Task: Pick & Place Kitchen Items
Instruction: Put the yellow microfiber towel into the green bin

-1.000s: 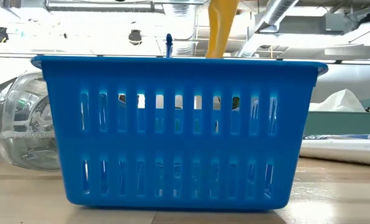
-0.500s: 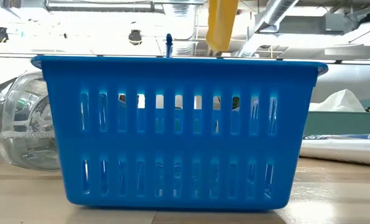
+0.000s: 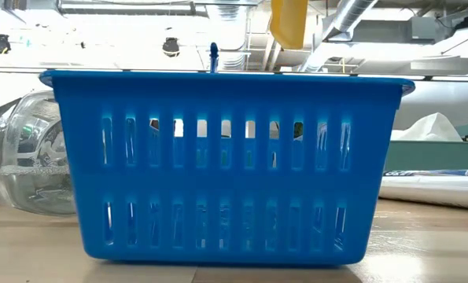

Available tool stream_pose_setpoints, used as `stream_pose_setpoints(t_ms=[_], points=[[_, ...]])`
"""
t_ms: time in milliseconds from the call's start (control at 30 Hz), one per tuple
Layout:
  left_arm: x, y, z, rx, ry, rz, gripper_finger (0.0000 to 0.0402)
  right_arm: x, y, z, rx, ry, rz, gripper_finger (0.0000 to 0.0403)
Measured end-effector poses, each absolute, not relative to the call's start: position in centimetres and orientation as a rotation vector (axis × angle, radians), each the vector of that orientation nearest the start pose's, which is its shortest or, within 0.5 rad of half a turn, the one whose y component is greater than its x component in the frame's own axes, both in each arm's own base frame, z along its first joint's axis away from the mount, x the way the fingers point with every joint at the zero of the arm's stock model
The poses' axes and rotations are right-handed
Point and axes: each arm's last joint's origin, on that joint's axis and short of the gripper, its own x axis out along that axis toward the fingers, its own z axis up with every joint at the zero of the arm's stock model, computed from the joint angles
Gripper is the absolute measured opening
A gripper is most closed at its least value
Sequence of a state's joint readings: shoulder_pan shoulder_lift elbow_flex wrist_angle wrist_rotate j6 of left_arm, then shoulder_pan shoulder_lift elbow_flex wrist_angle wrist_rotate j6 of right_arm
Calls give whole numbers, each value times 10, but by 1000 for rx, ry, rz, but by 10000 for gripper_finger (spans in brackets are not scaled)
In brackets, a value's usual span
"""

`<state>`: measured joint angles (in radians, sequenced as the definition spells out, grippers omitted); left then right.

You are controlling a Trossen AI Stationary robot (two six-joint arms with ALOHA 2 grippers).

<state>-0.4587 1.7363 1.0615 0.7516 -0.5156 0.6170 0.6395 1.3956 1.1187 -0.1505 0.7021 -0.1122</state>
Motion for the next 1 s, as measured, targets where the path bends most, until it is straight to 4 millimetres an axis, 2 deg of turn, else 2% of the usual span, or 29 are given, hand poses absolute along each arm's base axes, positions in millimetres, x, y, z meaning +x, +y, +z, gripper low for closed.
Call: stream_pose_setpoints(t_ms=[533,1000], points=[[348,-166,271,556,-145,-16,0,258,170,317,-371,340,-14,175],[349,-165,270,554,-143,-36,0,258,170,317,-369,337,-11,172]])
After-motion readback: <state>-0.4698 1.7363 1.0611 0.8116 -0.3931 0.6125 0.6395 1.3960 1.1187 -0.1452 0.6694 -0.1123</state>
